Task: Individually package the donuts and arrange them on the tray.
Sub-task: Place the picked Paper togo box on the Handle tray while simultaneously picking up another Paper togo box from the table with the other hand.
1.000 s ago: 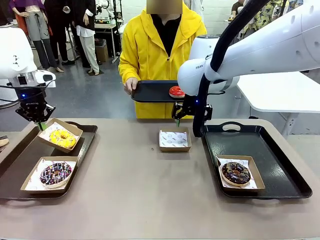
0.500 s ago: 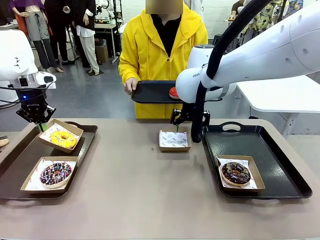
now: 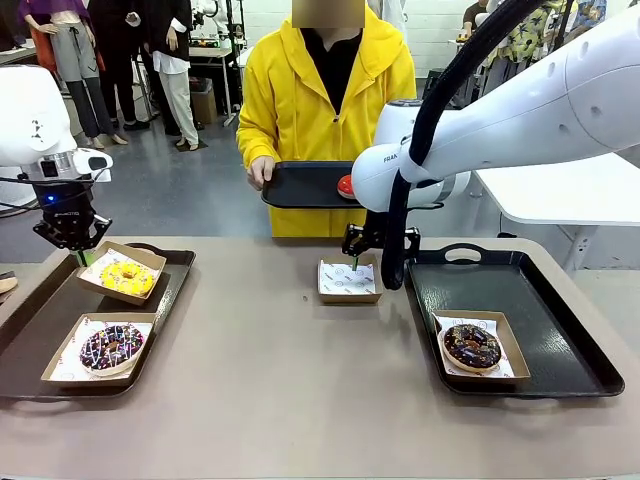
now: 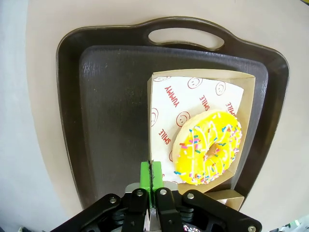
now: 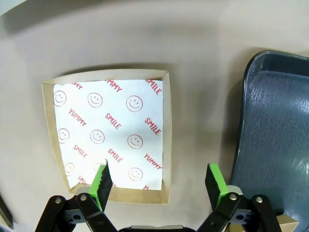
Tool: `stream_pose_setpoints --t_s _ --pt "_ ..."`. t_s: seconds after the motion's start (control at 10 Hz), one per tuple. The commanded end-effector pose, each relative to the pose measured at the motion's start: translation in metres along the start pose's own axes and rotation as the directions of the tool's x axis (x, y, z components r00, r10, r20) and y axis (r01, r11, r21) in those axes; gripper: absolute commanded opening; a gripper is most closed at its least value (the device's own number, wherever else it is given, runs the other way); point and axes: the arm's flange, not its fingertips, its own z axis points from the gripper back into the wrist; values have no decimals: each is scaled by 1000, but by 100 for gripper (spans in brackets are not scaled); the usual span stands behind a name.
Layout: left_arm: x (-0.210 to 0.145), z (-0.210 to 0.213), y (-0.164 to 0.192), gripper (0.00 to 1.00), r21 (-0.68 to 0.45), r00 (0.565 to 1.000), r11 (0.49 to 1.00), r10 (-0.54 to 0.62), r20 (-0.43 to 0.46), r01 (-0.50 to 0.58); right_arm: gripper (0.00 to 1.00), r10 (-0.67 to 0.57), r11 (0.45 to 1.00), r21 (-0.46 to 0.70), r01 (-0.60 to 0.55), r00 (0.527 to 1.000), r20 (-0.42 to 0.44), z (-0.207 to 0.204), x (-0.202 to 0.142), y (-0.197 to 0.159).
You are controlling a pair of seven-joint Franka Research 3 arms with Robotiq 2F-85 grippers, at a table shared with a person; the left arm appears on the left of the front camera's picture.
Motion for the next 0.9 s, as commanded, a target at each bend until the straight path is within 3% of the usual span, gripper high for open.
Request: stream_pose_setpoints --t_s 0.0,0.8 --pt "5 1 0 1 17 1000 1000 14 3 -14 100 -3 1000 21 3 1000 -10 -5 8 4" --pt "4 -1 -1 1 16 1000 1000 8 3 -8 100 -4 1000 28 5 999 -40 -21 15 -2"
